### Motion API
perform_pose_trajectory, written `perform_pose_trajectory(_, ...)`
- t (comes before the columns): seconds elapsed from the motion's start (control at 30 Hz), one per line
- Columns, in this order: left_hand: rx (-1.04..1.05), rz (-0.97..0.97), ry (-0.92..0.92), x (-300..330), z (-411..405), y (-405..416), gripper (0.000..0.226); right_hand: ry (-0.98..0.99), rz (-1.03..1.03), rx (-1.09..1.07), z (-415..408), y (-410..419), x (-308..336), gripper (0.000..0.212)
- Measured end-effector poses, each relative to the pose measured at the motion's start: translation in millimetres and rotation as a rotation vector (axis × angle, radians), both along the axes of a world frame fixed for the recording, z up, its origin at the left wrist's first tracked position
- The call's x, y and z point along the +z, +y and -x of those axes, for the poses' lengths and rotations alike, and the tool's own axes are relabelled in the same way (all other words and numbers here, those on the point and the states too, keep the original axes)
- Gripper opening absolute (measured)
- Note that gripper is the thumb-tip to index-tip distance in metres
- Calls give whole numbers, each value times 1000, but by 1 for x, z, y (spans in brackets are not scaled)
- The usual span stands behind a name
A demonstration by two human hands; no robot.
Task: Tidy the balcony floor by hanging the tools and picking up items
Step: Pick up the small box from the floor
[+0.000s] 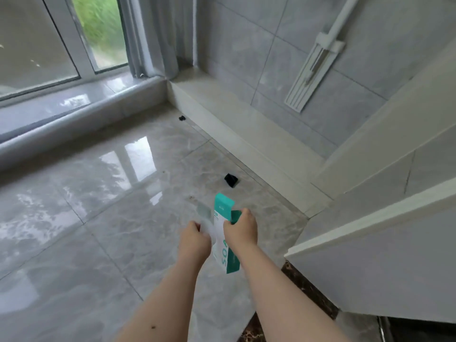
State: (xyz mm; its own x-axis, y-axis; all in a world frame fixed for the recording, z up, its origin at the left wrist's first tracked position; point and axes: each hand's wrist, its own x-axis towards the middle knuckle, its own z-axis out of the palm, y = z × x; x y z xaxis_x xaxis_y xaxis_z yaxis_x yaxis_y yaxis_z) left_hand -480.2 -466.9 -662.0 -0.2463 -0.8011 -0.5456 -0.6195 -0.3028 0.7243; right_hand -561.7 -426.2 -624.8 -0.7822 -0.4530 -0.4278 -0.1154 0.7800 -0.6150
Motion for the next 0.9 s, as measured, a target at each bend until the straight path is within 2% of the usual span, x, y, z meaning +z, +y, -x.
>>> perform_pose_trajectory(0.1, 91, -11, 5, 10, -35, -6, 27, -1, -13, 109, -28, -14, 8, 32)
perform_pose_trajectory(0.2, 184, -4, -14, 21, -79, -11, 11, 6, -16, 219, -64, -27, 20, 31)
perform_pose_trajectory(0.3, 268, 16, -16, 32, -122, -12, 19, 3, -2, 293, -102, -38, 31, 30)
perform_pose_trajectory(0.53, 621, 23, 4, 54, -273, 6, 25, -49, 11, 579, -253, -53, 52, 32)
perform_pose_trajectory(0.6, 717, 29, 12, 60, -318, 19, 19, -59, -1, 673, -303, -49, 54, 33)
perform_pose_trajectory(0.7, 833, 24, 28, 63, -391, 44, 14, -90, -1, 806, -382, -37, 57, 31)
perform_pose_trajectory(0.8, 964, 26, 14, 64, -470, 79, 24, -102, -15, 933, -469, -11, 60, 26)
perform_pose_trajectory(0.9, 1053, 17, -3, 65, -529, 112, 24, -98, -24, 1039, -536, 18, 62, 23)
